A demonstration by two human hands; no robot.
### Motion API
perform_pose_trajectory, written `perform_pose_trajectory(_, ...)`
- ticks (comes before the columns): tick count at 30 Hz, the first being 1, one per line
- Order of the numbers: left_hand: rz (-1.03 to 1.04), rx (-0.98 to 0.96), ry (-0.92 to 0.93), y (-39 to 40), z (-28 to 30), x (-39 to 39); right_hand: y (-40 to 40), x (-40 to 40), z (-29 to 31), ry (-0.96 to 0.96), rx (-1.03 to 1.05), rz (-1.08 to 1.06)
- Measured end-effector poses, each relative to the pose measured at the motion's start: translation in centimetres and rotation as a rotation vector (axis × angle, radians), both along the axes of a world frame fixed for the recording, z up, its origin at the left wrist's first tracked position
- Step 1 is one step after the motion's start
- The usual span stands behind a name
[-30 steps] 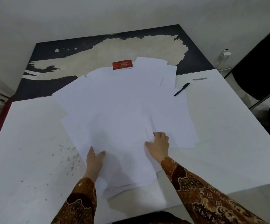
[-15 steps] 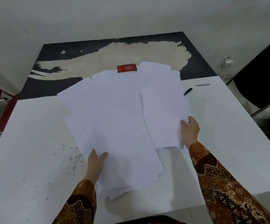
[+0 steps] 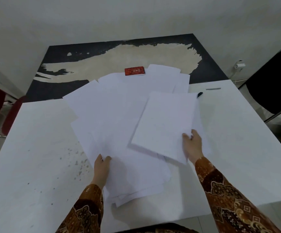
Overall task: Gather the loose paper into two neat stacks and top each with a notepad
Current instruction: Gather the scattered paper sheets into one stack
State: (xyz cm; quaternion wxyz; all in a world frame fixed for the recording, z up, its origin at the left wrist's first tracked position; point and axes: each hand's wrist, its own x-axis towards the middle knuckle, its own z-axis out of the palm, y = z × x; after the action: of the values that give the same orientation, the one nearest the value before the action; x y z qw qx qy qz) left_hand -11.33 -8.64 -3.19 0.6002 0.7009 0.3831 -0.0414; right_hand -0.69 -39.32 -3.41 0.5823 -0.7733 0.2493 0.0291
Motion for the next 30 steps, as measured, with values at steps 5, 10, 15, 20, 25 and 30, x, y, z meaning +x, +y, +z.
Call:
perform_pose_trajectory(5,0.087,-0.125,-0.013,0.4,-0.2,0.4,3.6,-2.6,-0.6,0.017,-0.075,0.327)
perform_pose_trajectory(10,-0.007,-0.021,-0.018,0.2,0.0,0.1,5.9,-3.8,-0.8,-0.03,-0.262,0.637)
perform_pose_trajectory(15,-0.037,0.039,0.044,0.5,-0.3,0.0,3.5,-1.0,-1.2,-0.061,-0.584,0.657)
perform_pose_trajectory(20,-0.062,0.075,0.007,0.3,-0.2,-0.1,1.4,0.5,-1.9,0.231,-0.739,0.707)
perform_pose_trajectory(25,-0.075,0.078,0.005,0.2,-0.1,-0.2,1.2,0.4,-2.1,0.224,-0.789,0.673)
perform_pose_trajectory(30,-0.064,0.041,-0.011,0.6,-0.6,-0.3,1.3,0.9,-1.8,0.253,-0.77,0.693)
